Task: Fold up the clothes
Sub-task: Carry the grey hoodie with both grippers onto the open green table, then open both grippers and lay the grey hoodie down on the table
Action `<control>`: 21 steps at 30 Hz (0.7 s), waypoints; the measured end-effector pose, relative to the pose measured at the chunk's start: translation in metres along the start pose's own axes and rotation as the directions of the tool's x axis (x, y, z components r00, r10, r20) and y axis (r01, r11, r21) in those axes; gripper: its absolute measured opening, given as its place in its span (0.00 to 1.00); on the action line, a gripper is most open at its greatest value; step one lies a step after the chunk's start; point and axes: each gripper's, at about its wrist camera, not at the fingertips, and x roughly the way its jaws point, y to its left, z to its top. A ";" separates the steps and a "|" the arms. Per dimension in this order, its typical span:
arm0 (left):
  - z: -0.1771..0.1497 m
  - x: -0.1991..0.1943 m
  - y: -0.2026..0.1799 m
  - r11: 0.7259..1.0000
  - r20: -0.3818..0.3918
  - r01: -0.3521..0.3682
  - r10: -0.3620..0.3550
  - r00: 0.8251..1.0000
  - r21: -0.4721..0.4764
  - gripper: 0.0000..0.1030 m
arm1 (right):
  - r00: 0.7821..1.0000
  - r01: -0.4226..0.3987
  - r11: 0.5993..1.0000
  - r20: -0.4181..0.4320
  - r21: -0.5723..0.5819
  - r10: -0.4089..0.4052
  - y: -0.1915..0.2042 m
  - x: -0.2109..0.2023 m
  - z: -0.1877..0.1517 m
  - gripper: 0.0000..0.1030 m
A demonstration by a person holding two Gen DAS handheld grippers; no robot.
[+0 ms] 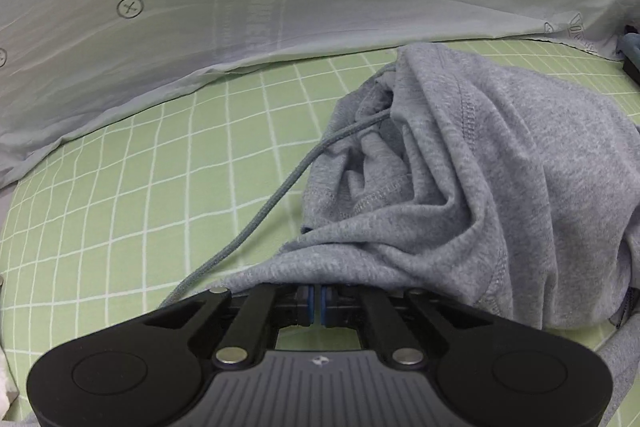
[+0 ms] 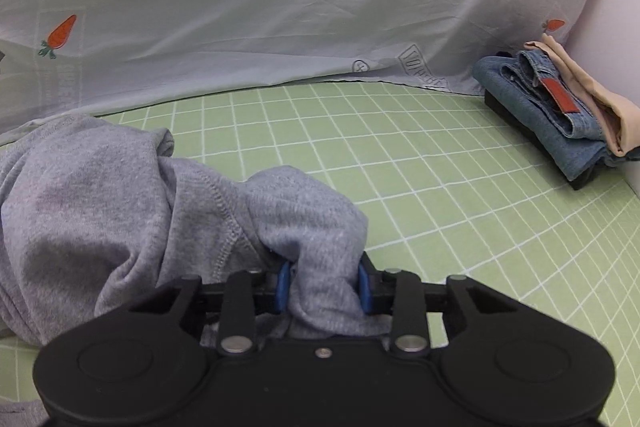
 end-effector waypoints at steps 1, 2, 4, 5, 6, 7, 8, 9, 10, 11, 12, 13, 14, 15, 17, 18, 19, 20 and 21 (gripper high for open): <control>0.008 0.000 -0.013 0.999 0.012 0.035 -0.036 0.999 0.014 0.02 | 0.999 0.038 0.999 0.002 0.011 -0.039 -0.011 0.003 0.003 0.33; 0.016 -0.002 -0.027 0.997 0.022 0.070 -0.070 0.997 0.029 0.02 | 0.997 0.078 0.997 0.004 0.018 -0.078 -0.022 0.007 0.005 0.33; 0.029 -0.010 -0.059 0.986 0.049 0.150 -0.154 0.987 0.072 0.03 | 0.989 0.150 0.988 -0.002 0.023 -0.150 -0.041 0.012 0.008 0.34; 0.032 -0.016 -0.071 0.979 0.060 0.184 -0.189 0.980 0.088 0.04 | 0.985 0.175 0.984 -0.007 0.034 -0.175 -0.051 0.013 0.010 0.36; 0.034 -0.021 -0.083 0.971 0.069 0.216 -0.223 0.972 0.103 0.05 | 0.981 0.195 0.980 -0.013 0.047 -0.194 -0.061 0.014 0.010 0.36; 0.033 -0.026 -0.090 0.966 0.073 0.235 -0.243 0.967 0.104 0.08 | 0.979 0.205 0.977 -0.017 0.064 -0.204 -0.069 0.013 0.011 0.39; 0.029 -0.027 -0.091 0.967 0.066 0.234 -0.241 0.968 0.103 0.08 | 0.977 0.213 0.974 -0.019 0.079 -0.212 -0.076 0.010 0.010 0.44; 0.025 -0.029 -0.092 0.967 0.058 0.232 -0.239 0.969 0.102 0.08 | 0.977 0.214 0.973 -0.016 0.086 -0.214 -0.080 0.006 0.009 0.46; 0.021 -0.031 -0.094 0.968 0.051 0.231 -0.237 0.970 0.101 0.09 | 0.978 0.210 0.974 -0.007 0.086 -0.210 -0.082 0.002 0.007 0.51; 0.016 -0.032 -0.095 0.968 0.044 0.229 -0.235 0.971 0.101 0.10 | 0.979 0.205 0.975 0.003 0.083 -0.206 -0.081 -0.003 0.005 0.55; 0.012 -0.034 -0.096 0.969 0.036 0.226 -0.230 0.972 0.100 0.12 | 0.980 0.198 0.977 0.011 0.077 -0.199 -0.078 -0.010 0.003 0.57; 0.007 -0.035 -0.089 0.974 0.029 0.206 -0.210 0.977 0.098 0.14 | 0.981 0.191 0.979 0.016 0.072 -0.192 -0.074 -0.016 0.000 0.65; 0.002 -0.037 -0.080 0.978 0.021 0.187 -0.190 0.982 0.090 0.15 | 0.983 0.180 0.981 0.018 0.070 -0.182 -0.070 -0.022 -0.003 0.74; -0.003 -0.040 -0.067 0.983 0.014 0.167 -0.168 0.986 0.077 0.18 | 0.986 0.163 0.984 0.017 0.070 -0.164 -0.064 -0.027 -0.006 0.77; -0.015 -0.050 -0.045 0.992 0.006 0.123 -0.123 0.992 0.041 0.24 | 0.992 0.123 0.990 0.001 0.063 -0.124 -0.050 -0.035 -0.014 0.83; -0.021 -0.057 -0.032 0.995 0.005 0.096 -0.096 0.995 0.017 0.28 | 0.994 0.109 0.992 -0.016 0.061 -0.108 -0.044 -0.038 -0.018 0.83; -0.027 -0.064 -0.022 0.997 0.007 0.072 -0.072 0.997 -0.003 0.31 | 0.995 0.093 0.994 -0.039 0.065 -0.090 -0.038 -0.041 -0.023 0.85; -0.032 -0.072 -0.013 0.999 0.009 0.047 -0.047 0.999 -0.025 0.33 | 0.995 0.073 0.994 -0.069 0.077 -0.068 -0.032 -0.042 -0.029 0.85; -0.038 -0.080 -0.005 0.999 0.010 0.023 -0.022 1.000 -0.046 0.38 | 0.995 0.051 0.995 -0.095 0.089 -0.042 -0.027 -0.043 -0.035 0.86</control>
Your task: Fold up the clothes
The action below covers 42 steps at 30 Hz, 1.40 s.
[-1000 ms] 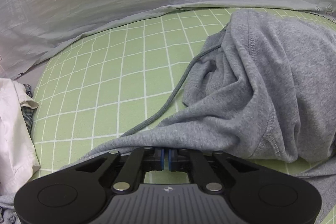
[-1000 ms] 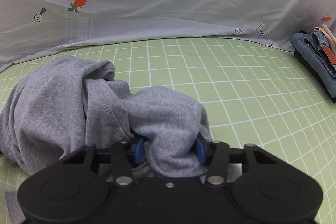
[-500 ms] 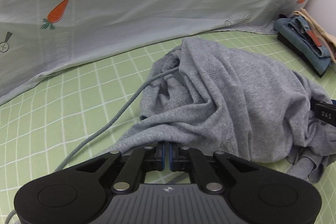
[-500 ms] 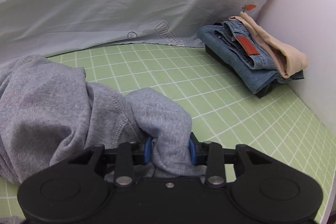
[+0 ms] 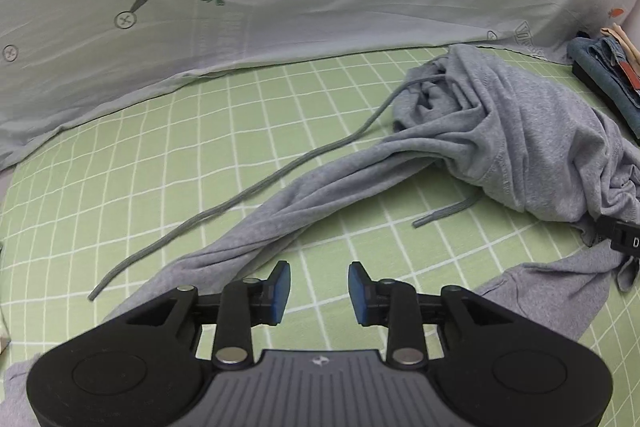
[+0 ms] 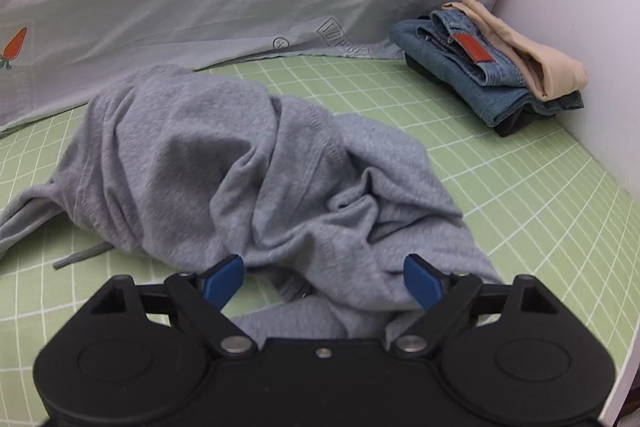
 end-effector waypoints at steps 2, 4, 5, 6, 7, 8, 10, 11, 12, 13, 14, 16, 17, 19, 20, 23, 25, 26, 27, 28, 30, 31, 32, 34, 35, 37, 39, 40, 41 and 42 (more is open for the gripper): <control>-0.012 -0.018 0.012 0.998 0.005 -0.043 0.044 0.999 -0.039 0.42 | 0.998 -0.053 0.999 -0.034 0.004 0.054 0.007 -0.002 -0.012 0.86; -0.025 -0.037 0.018 0.994 0.008 -0.073 0.074 0.997 -0.087 0.43 | 0.992 -0.104 0.995 -0.067 0.005 0.104 0.013 -0.001 -0.022 0.86; -0.031 -0.047 0.021 0.990 0.008 -0.087 0.089 0.996 -0.111 0.43 | 0.989 -0.115 0.993 -0.087 0.012 0.116 0.015 0.001 -0.026 0.86; -0.038 -0.057 0.023 0.986 0.009 -0.101 0.103 0.995 -0.135 0.45 | 0.986 -0.127 0.992 -0.106 0.019 0.128 0.016 0.003 -0.030 0.86; -0.046 -0.067 0.023 0.981 0.014 -0.111 0.114 0.993 -0.159 0.46 | 0.982 -0.142 0.990 -0.126 0.024 0.144 0.017 0.005 -0.034 0.86; -0.054 -0.077 0.022 0.976 0.018 -0.120 0.125 0.992 -0.182 0.47 | 0.977 -0.162 0.987 -0.138 0.025 0.164 0.017 0.007 -0.039 0.86; -0.071 -0.095 0.016 0.966 0.024 -0.141 0.150 0.988 -0.217 0.47 | 0.971 -0.194 0.981 -0.136 0.019 0.195 0.015 0.007 -0.048 0.84; -0.080 -0.103 0.011 0.960 0.020 -0.148 0.157 0.987 -0.237 0.47 | 0.973 -0.200 0.980 -0.115 0.004 0.199 0.013 0.004 -0.052 0.80; -0.090 -0.111 0.006 0.954 0.017 -0.155 0.164 0.986 -0.258 0.47 | 0.974 -0.207 0.978 -0.095 -0.015 0.205 0.011 0.002 -0.056 0.77; -0.099 -0.118 0.002 0.947 0.013 -0.161 0.172 0.985 -0.279 0.47 | 0.975 -0.214 0.976 -0.075 -0.037 0.211 0.009 0.000 -0.059 0.65; -0.108 -0.126 -0.003 0.940 0.009 -0.167 0.177 0.984 -0.299 0.47 | 0.975 -0.220 0.974 -0.052 -0.057 0.218 0.007 -0.001 -0.061 0.47; -0.125 -0.137 -0.012 0.932 -0.006 -0.159 0.166 0.986 -0.325 0.47 | 0.969 -0.248 0.965 -0.033 -0.084 0.246 0.001 -0.002 -0.062 0.28; -0.133 -0.142 -0.017 0.930 -0.015 -0.159 0.164 0.986 -0.333 0.47 | 0.967 -0.256 0.962 -0.039 -0.091 0.253 -0.002 -0.002 -0.061 0.12; -0.141 -0.149 -0.022 0.926 -0.032 -0.175 0.174 0.984 -0.334 0.47 | 0.966 -0.256 0.963 -0.048 -0.084 0.253 -0.013 -0.003 -0.059 0.09; -0.143 -0.152 -0.022 0.923 -0.028 -0.176 0.177 0.984 -0.342 0.47 | 0.968 -0.249 0.966 -0.050 -0.070 0.246 -0.021 -0.003 -0.060 0.08; -0.147 -0.161 -0.019 0.916 -0.014 -0.174 0.182 0.983 -0.362 0.47 | 0.990 -0.142 0.989 -0.029 -0.039 0.141 -0.054 -0.004 -0.064 0.08; -0.148 -0.161 -0.016 0.915 -0.009 -0.166 0.175 0.984 -0.368 0.47 | 0.998 -0.047 0.999 -0.029 0.003 0.047 -0.086 0.000 -0.065 0.08; -0.149 -0.160 -0.016 0.914 -0.012 -0.162 0.170 0.985 -0.371 0.47 | 1.000 0.001 1.000 -0.030 0.022 0.000 -0.101 0.002 -0.065 0.08; -0.150 -0.157 -0.015 0.914 -0.015 -0.152 0.158 0.987 -0.377 0.47 | 0.998 0.049 0.998 -0.032 0.037 -0.048 -0.116 0.003 -0.064 0.08; -0.151 -0.154 -0.014 0.913 -0.019 -0.142 0.146 0.989 -0.382 0.47 | 0.995 0.097 0.994 -0.030 0.048 -0.096 -0.130 0.003 -0.063 0.08; -0.151 -0.149 -0.014 0.919 -0.022 -0.126 0.127 0.992 -0.374 0.47 | 0.978 0.207 0.977 -0.012 0.057 -0.206 -0.160 0.003 -0.061 0.00; -0.149 -0.147 -0.014 0.926 -0.018 -0.116 0.117 0.993 -0.360 0.47 | 0.968 0.252 0.965 -0.011 0.067 -0.252 -0.171 0.002 -0.059 0.00; -0.148 -0.144 -0.014 0.932 -0.015 -0.108 0.109 0.994 -0.347 0.47 | 0.955 0.297 0.952 -0.010 0.076 -0.298 -0.183 0.002 -0.057 0.00; -0.143 -0.137 -0.013 0.944 -0.013 -0.089 0.089 0.996 -0.318 0.47 | 0.946 0.325 0.941 -0.026 0.099 -0.324 -0.198 -0.001 -0.054 0.00; -0.141 -0.133 -0.013 0.949 -0.013 -0.078 0.078 0.997 -0.304 0.47 | 0.946 0.325 0.939 -0.038 0.111 -0.323 -0.205 -0.004 -0.053 0.01; -0.134 -0.124 -0.014 0.965 -0.006 -0.040 0.040 0.999 -0.260 0.47 | 0.958 0.287 0.952 -0.013 0.107 -0.288 -0.203 -0.018 -0.055 0.04; -0.125 -0.115 -0.018 0.977 -0.002 -0.018 0.018 1.000 -0.214 0.47 | 0.971 0.235 0.971 0.035 0.048 -0.237 -0.189 -0.032 -0.058 0.16; -0.121 -0.112 -0.020 0.980 0.001 -0.013 0.013 1.000 -0.198 0.47 | 0.977 0.207 0.978 0.055 0.010 -0.208 -0.180 -0.038 -0.060 0.25; -0.116 -0.112 -0.023 0.981 0.012 -0.010 0.013 1.000 -0.191 0.47 | 0.982 0.178 0.984 0.069 -0.017 -0.177 -0.173 -0.042 -0.060 0.28; -0.111 -0.112 -0.025 0.983 0.023 -0.008 0.012 1.000 -0.185 0.47 | 0.987 0.147 0.989 0.076 -0.030 -0.144 -0.167 -0.045 -0.059 0.30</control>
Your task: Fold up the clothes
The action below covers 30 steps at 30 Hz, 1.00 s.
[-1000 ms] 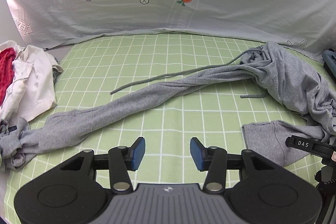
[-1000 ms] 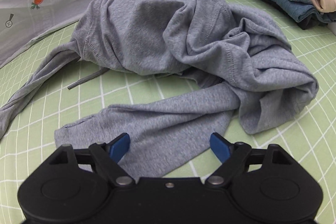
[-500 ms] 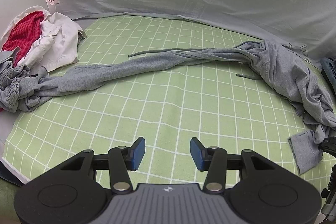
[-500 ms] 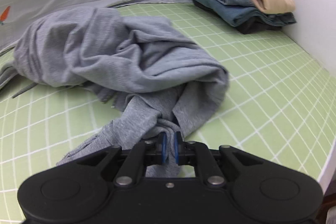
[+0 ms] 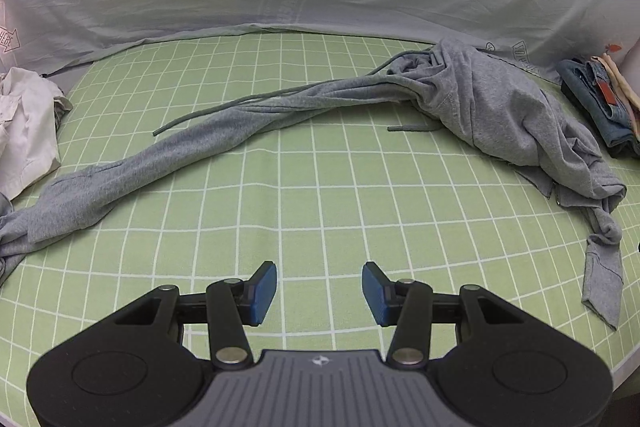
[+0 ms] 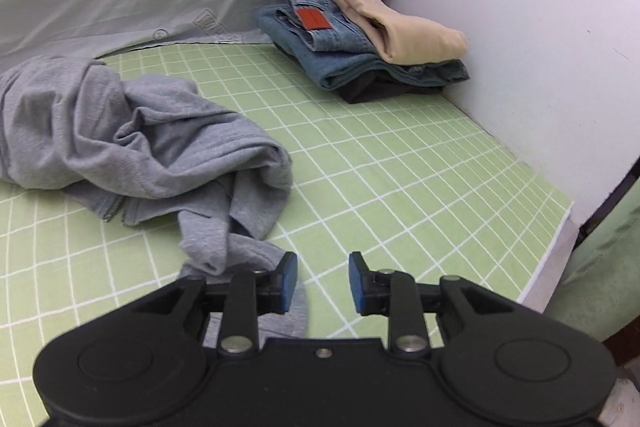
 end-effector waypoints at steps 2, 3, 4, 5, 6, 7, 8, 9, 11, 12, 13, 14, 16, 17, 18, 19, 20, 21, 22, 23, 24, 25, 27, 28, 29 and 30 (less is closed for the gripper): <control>0.008 -0.003 -0.006 1.000 0.024 0.000 0.000 1.000 0.004 0.47 | 0.997 -0.081 0.997 0.013 -0.002 0.081 0.012 -0.004 0.008 0.37; 0.013 -0.007 -0.010 1.000 0.045 -0.005 0.005 0.999 -0.005 0.48 | 0.993 -0.115 0.993 0.022 0.000 0.115 0.017 -0.004 0.013 0.41; 0.015 -0.011 -0.014 1.000 0.064 -0.006 0.008 0.998 -0.018 0.54 | 0.989 -0.146 0.989 0.038 -0.003 0.146 0.022 -0.003 0.019 0.50; 0.017 -0.015 -0.018 0.999 0.083 -0.008 0.010 0.996 -0.031 0.58 | 0.984 -0.169 0.986 0.058 -0.012 0.169 0.028 -0.004 0.024 0.56; 0.019 -0.018 -0.022 0.999 0.102 -0.009 0.013 0.995 -0.044 0.65 | 0.978 -0.190 0.981 0.077 -0.026 0.192 0.034 -0.003 0.031 0.58; 0.020 -0.019 -0.027 0.998 0.117 -0.012 0.019 0.993 -0.057 0.70 | 0.973 -0.209 0.977 0.092 -0.047 0.213 0.039 -0.001 0.038 0.64; 0.021 -0.019 -0.033 0.997 0.127 -0.022 0.031 0.991 -0.070 0.71 | 0.967 -0.228 0.971 0.101 -0.064 0.234 0.042 0.003 0.046 0.68; 0.023 -0.019 -0.039 0.996 0.136 -0.032 0.043 0.990 -0.084 0.72 | 0.960 -0.250 0.965 0.110 -0.080 0.258 0.045 0.008 0.055 0.73; 0.026 -0.017 -0.050 0.992 0.149 -0.044 0.061 0.987 -0.119 0.74 | 0.946 -0.285 0.953 0.133 -0.099 0.296 0.048 0.018 0.073 0.79; 0.027 -0.016 -0.055 0.990 0.156 -0.044 0.064 0.986 -0.133 0.79 | 0.940 -0.296 0.949 0.145 -0.105 0.309 0.048 0.023 0.082 0.80; 0.029 -0.014 -0.063 0.989 0.166 -0.045 0.068 0.984 -0.141 0.80 | 0.936 -0.300 0.947 0.154 -0.112 0.315 0.045 0.030 0.088 0.83; 0.032 -0.012 -0.071 0.989 0.169 -0.048 0.071 0.983 -0.139 0.80 | 0.935 -0.300 0.946 0.157 -0.121 0.317 0.044 0.037 0.094 0.83; 0.039 -0.006 -0.086 0.990 0.170 -0.052 0.074 0.983 -0.130 0.80 | 0.933 -0.310 0.942 0.149 -0.126 0.327 0.037 0.055 0.104 0.83; 0.042 -0.001 -0.092 0.991 0.167 -0.050 0.071 0.983 -0.125 0.80 | 0.932 -0.317 0.940 0.142 -0.125 0.333 0.033 0.065 0.109 0.84; 0.047 0.007 -0.101 0.992 0.159 -0.044 0.062 0.985 -0.117 0.80 | 0.930 -0.327 0.938 0.133 -0.119 0.341 0.029 0.076 0.113 0.84; 0.052 0.015 -0.108 0.993 0.150 -0.037 0.054 0.987 -0.110 0.80 | 0.925 -0.350 0.931 0.118 -0.102 0.361 0.022 0.088 0.117 0.85; 0.059 0.023 -0.115 0.994 0.141 -0.031 0.046 0.989 -0.105 0.80 | 0.916 -0.384 0.920 0.095 -0.082 0.390 0.016 0.102 0.120 0.85; 0.066 0.035 -0.123 0.995 0.125 -0.025 0.038 0.991 -0.101 0.80 | 0.905 -0.416 0.907 0.071 -0.066 0.420 0.013 0.113 0.122 0.85; 0.073 0.047 -0.130 0.995 0.106 -0.018 0.029 0.994 -0.102 0.80 | 0.892 -0.448 0.893 0.048 -0.049 0.450 0.009 0.125 0.123 0.85; 0.079 0.059 -0.136 0.995 0.087 -0.010 0.019 0.996 -0.103 0.80 | 0.876 -0.480 0.877 0.026 -0.034 0.481 0.007 0.135 0.125 0.85; 0.085 0.071 -0.142 0.994 0.068 -0.003 0.010 0.998 -0.105 0.80 | 0.857 -0.515 0.857 0.005 -0.021 0.515 0.006 0.144 0.126 0.85; 0.093 0.084 -0.147 0.994 0.049 0.004 0.001 0.999 -0.113 0.80 | 0.839 -0.544 0.839 -0.014 -0.006 0.544 0.007 0.152 0.127 0.85; 0.106 0.112 -0.156 0.991 0.014 0.006 -0.004 1.000 -0.136 0.80 | 0.814 -0.578 0.815 -0.048 0.024 0.579 0.012 0.167 0.129 0.85; 0.113 0.125 -0.160 0.990 -0.002 0.004 -0.004 1.000 -0.141 0.80 | 0.802 -0.593 0.805 -0.061 0.034 0.594 0.014 0.173 0.130 0.85; 0.120 0.138 -0.164 0.989 -0.017 0.002 -0.004 1.000 -0.145 0.79 | 0.793 -0.605 0.796 -0.067 0.036 0.606 0.017 0.178 0.131 0.80; 0.126 0.151 -0.166 0.990 -0.028 0.001 -0.005 1.000 -0.144 0.74 | 0.783 -0.616 0.787 -0.074 0.039 0.617 0.019 0.183 0.132 0.75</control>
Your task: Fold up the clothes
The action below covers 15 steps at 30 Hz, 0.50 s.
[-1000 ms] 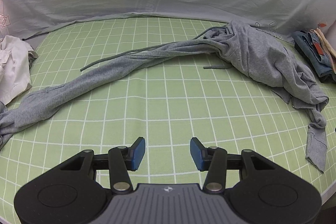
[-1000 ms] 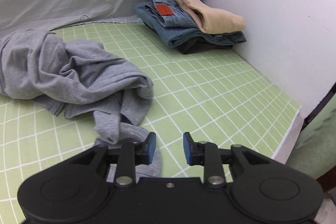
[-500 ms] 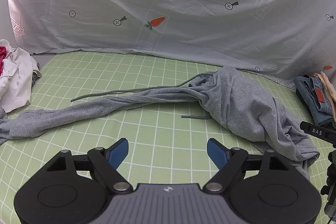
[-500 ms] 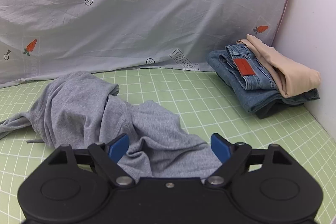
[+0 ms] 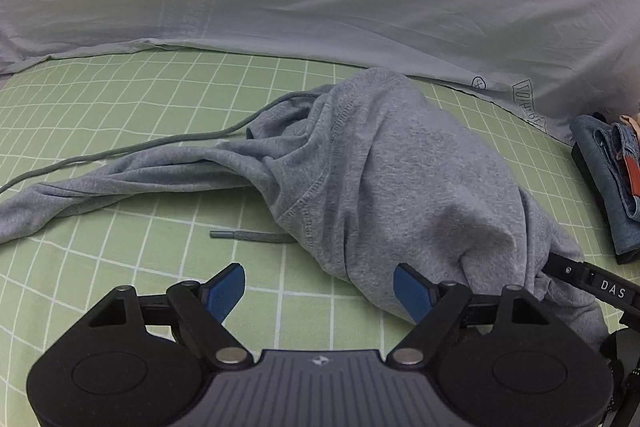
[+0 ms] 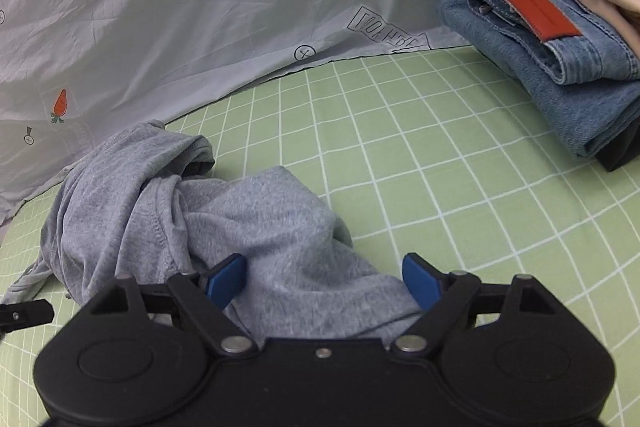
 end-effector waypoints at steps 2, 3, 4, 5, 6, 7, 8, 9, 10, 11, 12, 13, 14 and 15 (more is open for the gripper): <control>0.012 0.019 -0.006 1.000 -0.018 0.004 -0.004 1.000 0.006 0.61 | 0.999 -0.047 0.999 -0.005 0.008 0.047 -0.002 0.007 0.005 0.56; 0.018 0.029 -0.009 1.000 -0.029 0.011 -0.011 1.000 0.009 0.48 | 0.998 -0.064 0.998 0.006 0.010 0.064 -0.003 0.007 0.006 0.45; 0.022 0.036 -0.013 1.000 -0.039 0.015 -0.015 0.999 0.012 0.40 | 0.997 -0.073 0.997 0.016 0.019 0.073 -0.005 0.005 0.008 0.36; 0.027 0.044 -0.018 1.000 -0.048 0.019 -0.018 0.999 0.017 0.25 | 0.997 -0.072 0.997 0.028 0.039 0.070 -0.009 0.001 0.008 0.28; 0.031 0.052 -0.023 0.999 -0.052 0.016 -0.014 0.999 0.028 0.18 | 0.997 -0.070 0.996 0.039 0.059 0.068 -0.013 -0.004 0.009 0.26; 0.035 0.058 -0.029 0.999 -0.057 0.025 -0.022 0.998 0.042 0.17 | 0.997 -0.068 0.995 0.051 0.079 0.064 -0.017 -0.008 0.010 0.23; 0.038 0.064 -0.035 0.998 -0.061 0.041 -0.038 0.997 0.054 0.16 | 0.996 -0.067 0.993 0.062 0.099 0.061 -0.021 -0.012 0.011 0.22; 0.041 0.069 -0.044 0.995 -0.060 0.072 -0.068 0.996 0.066 0.15 | 0.996 -0.061 0.990 0.073 0.126 0.052 -0.027 -0.017 0.010 0.21; 0.044 0.074 -0.052 0.992 -0.060 0.103 -0.098 0.993 0.078 0.15 | 0.996 -0.045 0.986 0.082 0.160 0.033 -0.035 -0.024 0.007 0.20; 0.047 0.078 -0.061 0.987 -0.060 0.133 -0.127 0.990 0.091 0.15 | 0.996 -0.019 0.983 0.088 0.182 0.003 -0.043 -0.030 0.004 0.20; 0.046 0.079 -0.074 0.981 -0.063 0.155 -0.149 0.987 0.118 0.15 | 0.995 0.016 0.982 0.089 0.189 -0.034 -0.049 -0.036 0.000 0.20; 0.046 0.080 -0.087 0.973 -0.067 0.178 -0.170 0.983 0.145 0.15 | 0.994 0.053 0.981 0.086 0.185 -0.070 -0.054 -0.041 -0.003 0.20; 0.046 0.081 -0.100 0.965 -0.071 0.200 -0.190 0.979 0.171 0.15 | 0.991 0.087 0.980 0.080 0.181 -0.103 -0.058 -0.045 -0.006 0.20; 0.046 0.082 -0.113 0.955 -0.076 0.222 -0.211 0.975 0.198 0.15 | 0.988 0.123 0.976 0.072 0.179 -0.138 -0.062 -0.049 -0.006 0.20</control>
